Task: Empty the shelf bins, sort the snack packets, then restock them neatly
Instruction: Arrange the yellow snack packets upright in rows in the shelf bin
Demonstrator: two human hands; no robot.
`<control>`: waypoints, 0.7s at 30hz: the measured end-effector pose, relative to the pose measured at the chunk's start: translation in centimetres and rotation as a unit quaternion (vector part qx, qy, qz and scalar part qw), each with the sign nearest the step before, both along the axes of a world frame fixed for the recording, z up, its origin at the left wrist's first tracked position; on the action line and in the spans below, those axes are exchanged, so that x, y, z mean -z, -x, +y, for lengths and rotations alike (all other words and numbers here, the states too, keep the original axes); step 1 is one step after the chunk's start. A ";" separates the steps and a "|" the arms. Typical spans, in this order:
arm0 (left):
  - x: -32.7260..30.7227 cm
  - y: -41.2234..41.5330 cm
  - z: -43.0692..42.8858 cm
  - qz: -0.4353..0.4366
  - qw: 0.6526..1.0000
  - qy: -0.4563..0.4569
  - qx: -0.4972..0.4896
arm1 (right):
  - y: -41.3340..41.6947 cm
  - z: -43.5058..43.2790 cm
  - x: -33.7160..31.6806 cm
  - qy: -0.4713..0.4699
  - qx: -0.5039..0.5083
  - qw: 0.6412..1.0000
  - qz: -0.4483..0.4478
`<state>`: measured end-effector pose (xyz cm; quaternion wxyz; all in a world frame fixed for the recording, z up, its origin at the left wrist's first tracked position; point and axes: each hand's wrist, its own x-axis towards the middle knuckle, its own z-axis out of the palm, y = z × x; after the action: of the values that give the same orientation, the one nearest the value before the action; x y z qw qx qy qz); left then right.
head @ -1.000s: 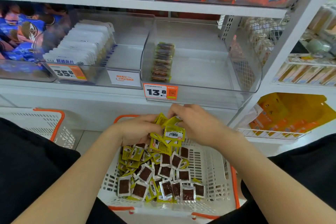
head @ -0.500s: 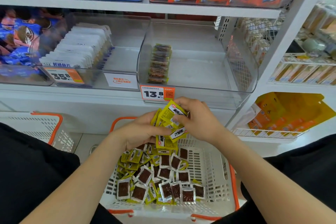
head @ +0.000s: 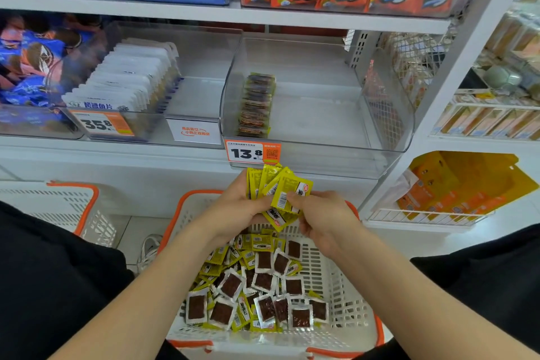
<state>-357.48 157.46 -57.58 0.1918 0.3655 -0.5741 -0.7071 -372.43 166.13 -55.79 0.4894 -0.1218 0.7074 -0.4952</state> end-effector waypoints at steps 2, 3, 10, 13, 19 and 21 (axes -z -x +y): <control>0.0 0.1 0.1 0.013 1.000 -0.021 0.016 | -0.1 0.2 0.2 0.016 0.001 0.998 0.054; -0.1 0.1 0.0 0.018 0.999 -0.033 0.020 | 0.0 0.3 0.2 0.023 -0.004 0.995 0.095; -0.2 0.2 0.3 -0.004 0.999 0.030 0.010 | 0.8 -0.7 0.2 0.001 -0.132 0.961 0.241; 0.2 0.1 -0.2 -0.020 0.998 0.062 -0.016 | 0.7 -0.5 0.5 0.043 -0.124 0.975 0.178; 0.4 0.3 0.0 -0.016 0.995 0.068 -0.064 | 1.0 -0.5 0.8 0.088 -0.132 0.985 0.074; 0.4 0.5 0.2 -0.012 0.997 0.055 -0.061 | 1.0 -0.5 1.2 0.086 -0.154 0.973 0.148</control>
<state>-358.00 157.67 -57.96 0.2474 0.3967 -0.5910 -0.6574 -373.41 165.63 -56.97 0.4373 -0.3426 0.6992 -0.4499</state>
